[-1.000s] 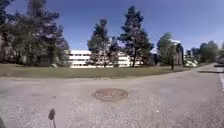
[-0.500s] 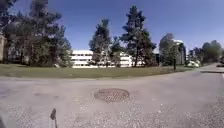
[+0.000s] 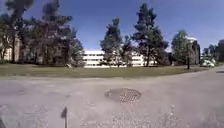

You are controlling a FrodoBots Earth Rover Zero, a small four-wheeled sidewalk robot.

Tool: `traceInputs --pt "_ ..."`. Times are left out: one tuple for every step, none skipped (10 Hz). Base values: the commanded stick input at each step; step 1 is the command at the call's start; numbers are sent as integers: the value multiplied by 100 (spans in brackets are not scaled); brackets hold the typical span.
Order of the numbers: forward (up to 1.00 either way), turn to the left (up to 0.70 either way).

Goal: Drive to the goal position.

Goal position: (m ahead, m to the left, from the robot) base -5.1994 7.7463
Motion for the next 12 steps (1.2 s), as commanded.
traceInputs --pt "0 45" --pt "0 45" --pt "0 45" --pt "0 45" --pt "0 45" --pt "0 45" --pt "0 45" --pt "0 45" --pt "0 45" --pt "0 45" --pt "0 45" --pt "0 45"
